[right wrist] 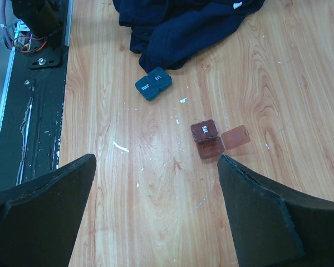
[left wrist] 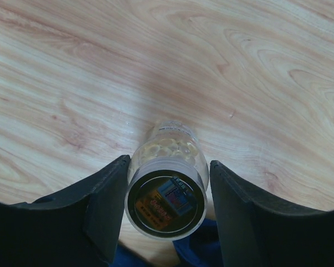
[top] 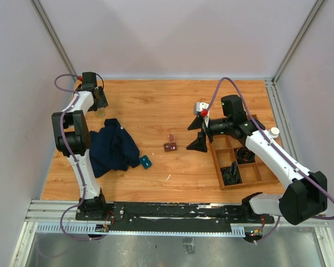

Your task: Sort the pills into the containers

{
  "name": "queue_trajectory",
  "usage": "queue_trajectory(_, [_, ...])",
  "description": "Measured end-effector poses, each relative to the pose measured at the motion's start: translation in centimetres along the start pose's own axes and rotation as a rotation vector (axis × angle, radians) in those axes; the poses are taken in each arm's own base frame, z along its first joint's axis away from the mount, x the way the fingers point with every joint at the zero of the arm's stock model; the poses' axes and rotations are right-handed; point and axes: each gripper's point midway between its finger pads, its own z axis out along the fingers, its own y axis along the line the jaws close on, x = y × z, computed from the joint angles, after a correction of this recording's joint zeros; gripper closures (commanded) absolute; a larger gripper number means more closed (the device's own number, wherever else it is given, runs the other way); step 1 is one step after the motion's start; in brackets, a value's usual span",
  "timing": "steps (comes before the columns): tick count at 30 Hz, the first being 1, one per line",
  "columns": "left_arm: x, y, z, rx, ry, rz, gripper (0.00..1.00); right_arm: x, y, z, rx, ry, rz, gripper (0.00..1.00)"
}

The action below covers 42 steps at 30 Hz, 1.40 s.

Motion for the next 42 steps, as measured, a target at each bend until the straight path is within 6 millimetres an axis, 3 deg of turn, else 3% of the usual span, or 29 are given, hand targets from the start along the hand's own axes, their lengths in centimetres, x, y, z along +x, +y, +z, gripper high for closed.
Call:
queue_trajectory(2, [0.1,0.0,0.1,0.002,0.004,-0.002,0.43,0.0,0.0,0.0,0.0,0.0,0.0,0.08])
queue_trajectory(4, [0.2,0.0,0.2,0.002,0.006,-0.006,0.64,0.0,0.0,0.0,0.0,0.0,0.0,0.08])
queue_trajectory(6, [0.2,0.0,0.2,0.006,0.007,0.0,0.77,0.0,0.0,0.0,0.0,0.0,0.0,0.08])
queue_trajectory(12, [0.7,-0.9,-0.6,0.068,0.014,-0.015,0.93,0.0,0.1,0.0,-0.004,-0.002,0.0,0.08])
queue_trajectory(15, [1.5,-1.9,-2.7,0.156,0.014,-0.036,0.97,-0.2,0.3,0.0,-0.015,-0.009,0.0,0.08])
queue_trajectory(18, [1.5,-3.8,-6.6,0.31,-0.021,-0.064,1.0,-0.3,0.5,0.1,-0.029,-0.017,-0.007,0.08])
queue_trajectory(20, [1.0,-5.7,-10.4,0.455,-0.082,-0.079,1.0,-0.5,0.8,0.0,-0.042,-0.027,-0.02,0.08])
queue_trajectory(25, [1.4,-13.2,-21.2,0.857,-0.23,-0.002,1.0,-1.2,2.0,-0.5,-0.068,-0.058,-0.082,0.04])
queue_trajectory(28, [5.0,-17.9,-28.2,1.141,-0.259,0.073,1.0,-2.3,2.7,-1.2,-0.061,-0.084,-0.165,0.02])
queue_trajectory(32, [10.8,-21.2,-34.2,1.36,-0.218,0.156,1.0,-4.0,3.6,-2.0,-0.071,-0.117,-0.261,0.0])
queue_trajectory(37, [15.9,-23.2,-39.7,1.518,-0.2,0.195,1.0,-5.3,4.2,-2.5,-0.087,-0.142,-0.331,0.0])
queue_trajectory(42, [18.9,-24.2,-41.8,1.554,-0.174,0.124,1.0,-4.9,4.6,-2.3,-0.068,-0.131,-0.365,0.0])
